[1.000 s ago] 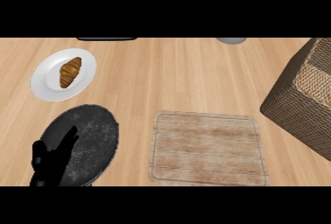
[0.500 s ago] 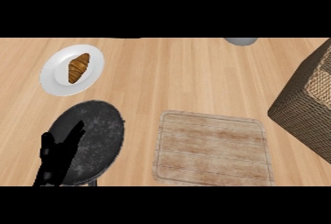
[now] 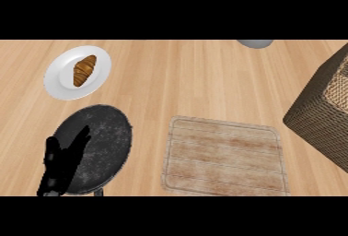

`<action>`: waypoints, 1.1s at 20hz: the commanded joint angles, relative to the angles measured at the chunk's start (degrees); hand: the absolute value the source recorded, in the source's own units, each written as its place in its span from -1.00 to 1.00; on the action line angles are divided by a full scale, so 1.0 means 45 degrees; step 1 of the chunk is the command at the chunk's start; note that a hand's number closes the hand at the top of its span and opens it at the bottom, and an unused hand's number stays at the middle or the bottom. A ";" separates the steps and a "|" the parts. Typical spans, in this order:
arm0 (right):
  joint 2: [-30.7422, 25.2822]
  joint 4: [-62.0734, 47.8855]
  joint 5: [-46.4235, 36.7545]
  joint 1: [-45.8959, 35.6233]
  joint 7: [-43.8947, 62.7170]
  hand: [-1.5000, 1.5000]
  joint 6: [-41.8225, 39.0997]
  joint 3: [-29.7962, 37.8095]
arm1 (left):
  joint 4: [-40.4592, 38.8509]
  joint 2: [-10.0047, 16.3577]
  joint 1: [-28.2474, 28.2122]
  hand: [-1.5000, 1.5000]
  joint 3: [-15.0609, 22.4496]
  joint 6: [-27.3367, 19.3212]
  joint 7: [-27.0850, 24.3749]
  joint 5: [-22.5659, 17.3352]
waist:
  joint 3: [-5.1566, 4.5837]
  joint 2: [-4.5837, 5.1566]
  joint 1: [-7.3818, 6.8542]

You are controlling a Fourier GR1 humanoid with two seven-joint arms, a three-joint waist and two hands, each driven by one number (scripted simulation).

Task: Pick the squash from the cutting board and place it in the basket

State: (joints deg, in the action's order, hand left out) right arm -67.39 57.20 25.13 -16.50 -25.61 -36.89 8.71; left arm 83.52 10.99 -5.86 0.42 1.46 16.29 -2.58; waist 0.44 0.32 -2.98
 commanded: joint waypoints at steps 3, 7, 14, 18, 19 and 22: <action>0.0762 -0.2834 -0.1295 -0.2081 -0.1192 1.00 -0.1708 -0.0685 | -0.0784 -0.0226 0.0108 0.00 0.0143 -0.0140 0.0124 0.0336 | -0.0069 0.0090 0.0107; 0.1649 -0.3670 -0.2384 -0.3053 -0.1537 1.00 -0.1247 -0.1200 | -0.0439 -0.0457 -0.0107 0.00 0.0270 -0.0293 0.0051 0.0463 | -0.0072 0.0053 0.0181; 0.1691 -0.5200 -0.5681 -0.3511 -0.4179 1.00 0.2391 -0.2054 | -0.0548 -0.0181 0.0029 0.00 -0.0064 0.0060 -0.0083 0.0191 | -0.0043 0.0162 -0.0015; 0.1441 -0.6417 -0.6233 -0.4320 -0.5375 -1.00 0.2577 -0.2111 | -0.0939 -0.0251 0.0568 0.00 -0.0251 -0.0115 -0.0240 0.0254 | -0.0035 0.0239 -0.0110; 0.1480 -0.6644 -0.6200 -0.4125 -0.5987 -1.00 0.2435 -0.2057 | -0.0595 0.0207 -0.0080 0.00 -0.0517 0.0410 -0.0292 -0.0117 | -0.0037 0.0173 -0.0062; 0.1354 -0.7456 -0.6267 -0.5089 -0.5895 -1.00 0.2199 -0.1921 | -0.0218 -0.0374 0.0093 0.00 -0.0033 -0.0146 0.0229 0.0253 | -0.0041 0.0157 -0.0021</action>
State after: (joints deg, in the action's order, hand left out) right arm -61.04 28.73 -1.52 -36.12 -44.99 -22.80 -0.19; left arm 83.86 10.11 -5.87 0.20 1.42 15.98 -1.54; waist 0.62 0.71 -3.23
